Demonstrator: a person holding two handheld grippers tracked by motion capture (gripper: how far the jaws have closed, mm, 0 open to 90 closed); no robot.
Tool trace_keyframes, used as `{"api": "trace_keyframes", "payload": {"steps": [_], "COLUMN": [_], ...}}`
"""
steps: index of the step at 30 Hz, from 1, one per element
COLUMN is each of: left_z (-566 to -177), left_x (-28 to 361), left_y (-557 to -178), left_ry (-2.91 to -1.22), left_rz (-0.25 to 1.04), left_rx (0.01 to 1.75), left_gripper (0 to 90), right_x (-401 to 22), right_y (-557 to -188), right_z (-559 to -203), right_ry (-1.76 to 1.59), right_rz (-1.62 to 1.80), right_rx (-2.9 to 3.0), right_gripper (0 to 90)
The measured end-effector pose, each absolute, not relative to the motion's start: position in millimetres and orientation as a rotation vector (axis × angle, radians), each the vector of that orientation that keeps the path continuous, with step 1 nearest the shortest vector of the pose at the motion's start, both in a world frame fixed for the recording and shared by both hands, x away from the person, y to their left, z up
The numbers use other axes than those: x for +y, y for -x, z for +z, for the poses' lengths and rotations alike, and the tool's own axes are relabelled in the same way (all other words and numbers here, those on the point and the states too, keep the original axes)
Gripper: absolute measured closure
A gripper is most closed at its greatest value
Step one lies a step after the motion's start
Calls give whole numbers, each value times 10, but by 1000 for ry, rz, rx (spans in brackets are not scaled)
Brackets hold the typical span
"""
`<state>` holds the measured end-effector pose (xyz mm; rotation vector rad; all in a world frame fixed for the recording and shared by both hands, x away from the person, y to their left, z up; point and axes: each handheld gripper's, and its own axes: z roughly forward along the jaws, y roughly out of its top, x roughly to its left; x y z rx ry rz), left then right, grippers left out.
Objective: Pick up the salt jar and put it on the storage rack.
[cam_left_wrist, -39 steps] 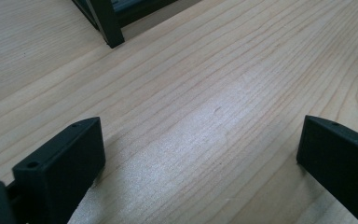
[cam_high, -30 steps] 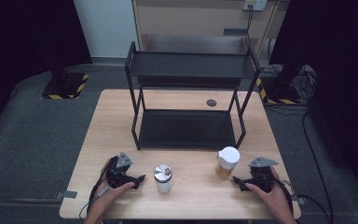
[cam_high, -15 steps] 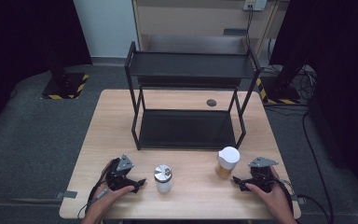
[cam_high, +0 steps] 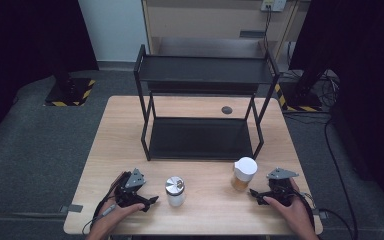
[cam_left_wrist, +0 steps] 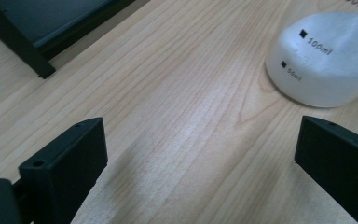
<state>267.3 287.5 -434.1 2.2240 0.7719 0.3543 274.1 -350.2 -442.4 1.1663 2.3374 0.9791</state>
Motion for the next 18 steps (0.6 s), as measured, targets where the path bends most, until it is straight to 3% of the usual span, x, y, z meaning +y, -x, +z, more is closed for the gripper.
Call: {"api": "trace_keyframes", "payload": {"steps": [18], "left_z": [-4317], "left_x": [2767], "left_y": [-2674], "left_ry": [-2230], "left_rz": [272], "left_rx": [600], "left_gripper": [15], "right_x": [-3503], "right_y": [-2742], "right_z": [-4424], "right_ry": [-1166], "right_rz": [979], "right_rx": [2338], "right_gripper": [12]}}
